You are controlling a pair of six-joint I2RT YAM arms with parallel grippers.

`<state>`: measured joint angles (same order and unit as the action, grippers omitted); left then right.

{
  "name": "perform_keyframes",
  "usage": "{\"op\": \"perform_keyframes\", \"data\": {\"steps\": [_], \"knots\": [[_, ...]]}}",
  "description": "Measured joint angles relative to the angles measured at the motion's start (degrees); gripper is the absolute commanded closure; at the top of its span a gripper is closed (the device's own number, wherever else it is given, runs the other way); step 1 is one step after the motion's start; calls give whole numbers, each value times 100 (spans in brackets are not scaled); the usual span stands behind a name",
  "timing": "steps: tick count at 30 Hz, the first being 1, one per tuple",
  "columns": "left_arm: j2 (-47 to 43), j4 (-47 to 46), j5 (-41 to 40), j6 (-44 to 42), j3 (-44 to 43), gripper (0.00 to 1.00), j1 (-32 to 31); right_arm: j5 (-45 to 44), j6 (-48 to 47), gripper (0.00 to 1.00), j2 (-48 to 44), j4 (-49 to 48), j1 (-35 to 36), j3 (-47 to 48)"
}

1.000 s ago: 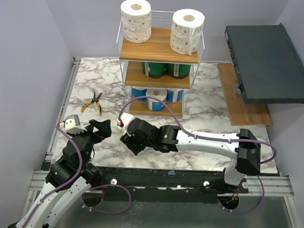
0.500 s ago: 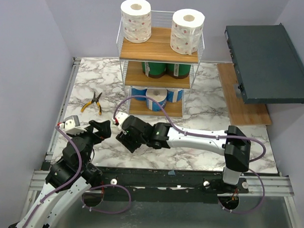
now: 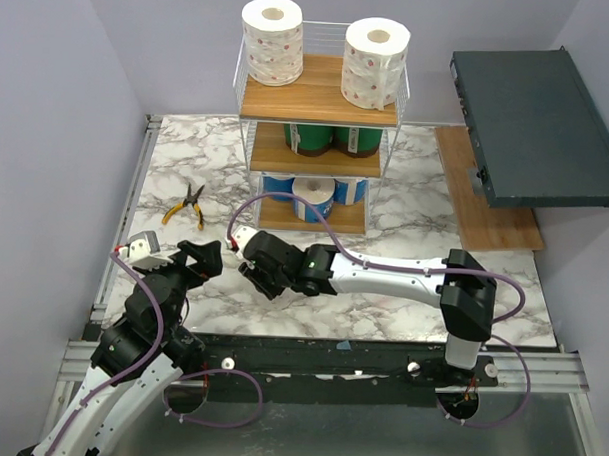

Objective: Place and organize the paper towels onto the shelf
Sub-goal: Pick up the paper towel from the center of the board.

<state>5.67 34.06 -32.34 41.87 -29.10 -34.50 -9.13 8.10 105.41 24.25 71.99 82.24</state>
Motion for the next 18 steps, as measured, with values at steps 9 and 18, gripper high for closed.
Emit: {"op": "perform_keyframes", "data": {"steps": [9, 18], "knots": [[13, -7, 0, -2, 0, 2, 0, -11, -24, 83, -542, 684, -9, 101], [118, -46, 0, -66, -44, 2, 0, -581, -310, 83, -1200, 1657, -9, 2273]]}}
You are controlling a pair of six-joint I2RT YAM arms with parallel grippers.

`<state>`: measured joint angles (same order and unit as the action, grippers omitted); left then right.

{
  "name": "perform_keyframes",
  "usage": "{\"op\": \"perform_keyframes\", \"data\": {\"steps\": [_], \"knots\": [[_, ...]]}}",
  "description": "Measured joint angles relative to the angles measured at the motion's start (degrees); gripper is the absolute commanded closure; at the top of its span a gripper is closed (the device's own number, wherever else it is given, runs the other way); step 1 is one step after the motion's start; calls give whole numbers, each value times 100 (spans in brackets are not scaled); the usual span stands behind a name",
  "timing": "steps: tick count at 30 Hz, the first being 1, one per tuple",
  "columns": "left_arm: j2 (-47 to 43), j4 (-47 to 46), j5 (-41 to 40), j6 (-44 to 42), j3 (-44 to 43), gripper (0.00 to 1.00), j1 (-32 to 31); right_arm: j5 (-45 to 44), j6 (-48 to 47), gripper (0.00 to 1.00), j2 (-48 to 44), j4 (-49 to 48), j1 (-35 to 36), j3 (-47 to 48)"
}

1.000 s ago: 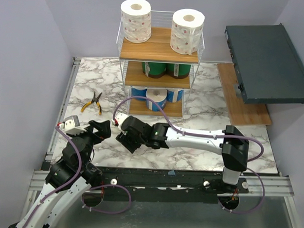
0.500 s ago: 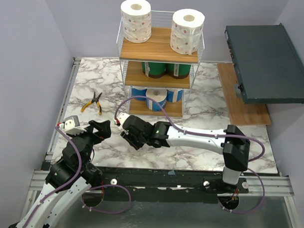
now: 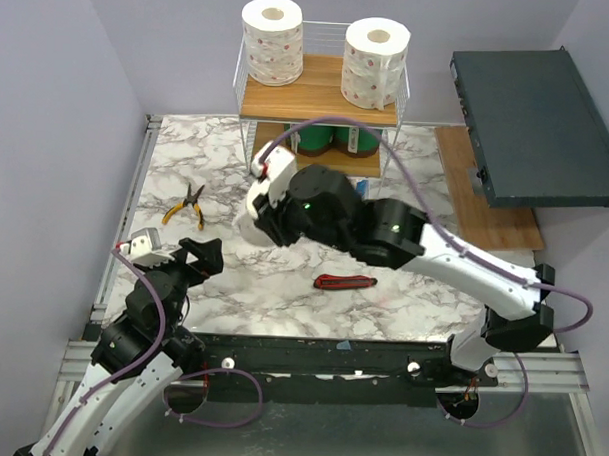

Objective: Place and organize the paper towels onto the shelf
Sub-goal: Pick up the paper towel from the center of the board, then place the paper towel on the shelf.

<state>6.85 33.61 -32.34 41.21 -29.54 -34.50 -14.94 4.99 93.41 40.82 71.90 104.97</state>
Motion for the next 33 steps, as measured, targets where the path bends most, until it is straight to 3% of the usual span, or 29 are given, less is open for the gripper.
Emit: {"op": "perform_keyframes", "data": {"steps": [5, 12, 23, 33], "knots": [[313, -177, 7, -131, -282, 2, 0, -426, -332, 83, -90, 68, -2, 1716], [776, -776, 151, -461, -946, 3, 0, -887, -859, 83, 205, 57, -13, 3233], [1552, -2914, 1193, -1244, -1523, 3, 0, -1954, -1989, 83, 896, -470, -37, 3451], [2345, -4363, 2157, -1753, -2020, 3, 0, -2081, -2371, 83, 1097, -1056, -387, 3620]]}}
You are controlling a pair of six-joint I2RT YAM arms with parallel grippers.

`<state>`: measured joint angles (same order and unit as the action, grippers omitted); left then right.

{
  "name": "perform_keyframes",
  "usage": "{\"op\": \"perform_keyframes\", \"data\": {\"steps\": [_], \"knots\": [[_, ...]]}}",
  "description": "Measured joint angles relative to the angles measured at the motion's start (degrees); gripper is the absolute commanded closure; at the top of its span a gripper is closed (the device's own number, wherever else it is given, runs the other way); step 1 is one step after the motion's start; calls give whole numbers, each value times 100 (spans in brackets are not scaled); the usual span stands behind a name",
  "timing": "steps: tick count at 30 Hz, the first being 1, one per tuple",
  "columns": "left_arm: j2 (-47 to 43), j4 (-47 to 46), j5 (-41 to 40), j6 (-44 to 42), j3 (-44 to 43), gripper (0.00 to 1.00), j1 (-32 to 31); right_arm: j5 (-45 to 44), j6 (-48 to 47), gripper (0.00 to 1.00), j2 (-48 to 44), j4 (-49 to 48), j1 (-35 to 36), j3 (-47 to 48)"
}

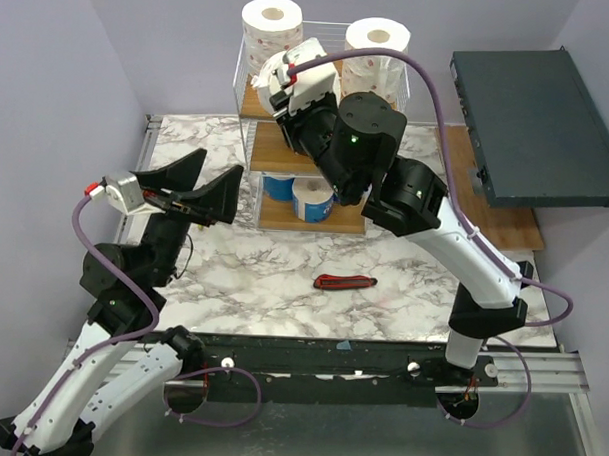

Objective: Place and organize the paper towels onto the shelf
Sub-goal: Place the paper towel on the shelf.

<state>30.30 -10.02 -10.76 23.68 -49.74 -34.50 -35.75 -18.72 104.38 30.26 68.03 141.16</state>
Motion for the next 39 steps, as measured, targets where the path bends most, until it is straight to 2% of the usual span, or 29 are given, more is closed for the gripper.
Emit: {"op": "perform_keyframes", "data": {"steps": [6, 14, 28, 34, 39], "knots": [[804, -640, 715, -367, -437, 2, 0, 61, 28, 83, 22, -131, -417, 22], [1788, -1222, 1189, -796, -929, 1, 0, 275, 162, 81, 229, -170, -789, 26], [2736, -1709, 1318, -1071, -1272, 2, 0, 496, 417, 73, 374, -173, -988, 129], [3056, -1740, 1266, -1139, -1270, 1, 2, 599, 610, 73, 387, -179, -1054, 195], [2962, -1945, 1226, -1438, -863, 2, 7, 688, 793, 74, 387, -179, -1080, 214]]}}
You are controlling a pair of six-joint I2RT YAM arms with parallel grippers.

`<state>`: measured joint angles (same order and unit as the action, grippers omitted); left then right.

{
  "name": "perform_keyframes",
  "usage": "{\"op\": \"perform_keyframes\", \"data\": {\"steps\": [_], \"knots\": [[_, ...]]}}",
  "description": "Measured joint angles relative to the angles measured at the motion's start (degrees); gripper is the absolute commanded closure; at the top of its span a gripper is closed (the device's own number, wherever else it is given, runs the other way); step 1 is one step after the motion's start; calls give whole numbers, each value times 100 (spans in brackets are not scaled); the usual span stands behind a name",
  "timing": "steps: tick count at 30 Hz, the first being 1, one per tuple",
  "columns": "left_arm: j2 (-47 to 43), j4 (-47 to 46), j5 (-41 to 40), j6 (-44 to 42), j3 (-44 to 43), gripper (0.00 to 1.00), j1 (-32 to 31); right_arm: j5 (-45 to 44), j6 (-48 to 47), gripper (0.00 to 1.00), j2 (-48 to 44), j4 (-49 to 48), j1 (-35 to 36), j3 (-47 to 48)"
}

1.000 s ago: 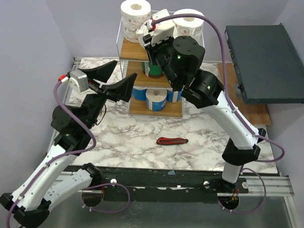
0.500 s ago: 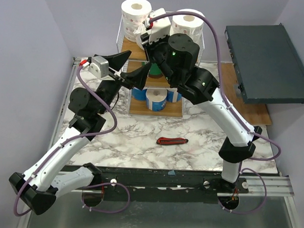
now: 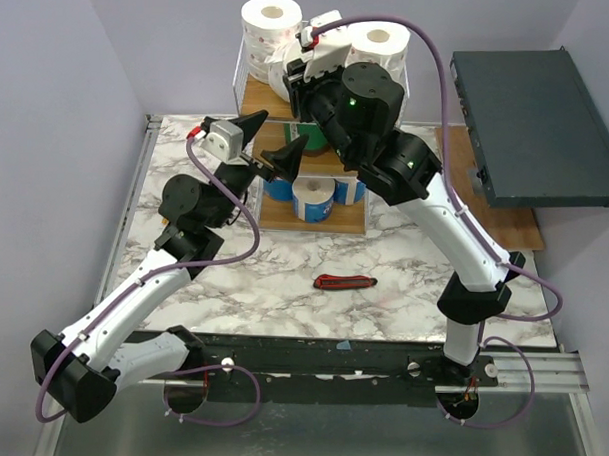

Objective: Place and organize the paper towels onto the shelf
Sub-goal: Place the paper towel on the shelf.

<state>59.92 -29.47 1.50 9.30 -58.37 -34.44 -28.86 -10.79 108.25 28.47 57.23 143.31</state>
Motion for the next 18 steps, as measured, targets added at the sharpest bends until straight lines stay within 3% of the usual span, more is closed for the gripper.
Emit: {"op": "perform_keyframes", "data": {"steps": [18], "knots": [[13, -2092, 282, -2616, 1169, 2, -48, 76, 761, 79, -20, 396, -37, 214]]}}
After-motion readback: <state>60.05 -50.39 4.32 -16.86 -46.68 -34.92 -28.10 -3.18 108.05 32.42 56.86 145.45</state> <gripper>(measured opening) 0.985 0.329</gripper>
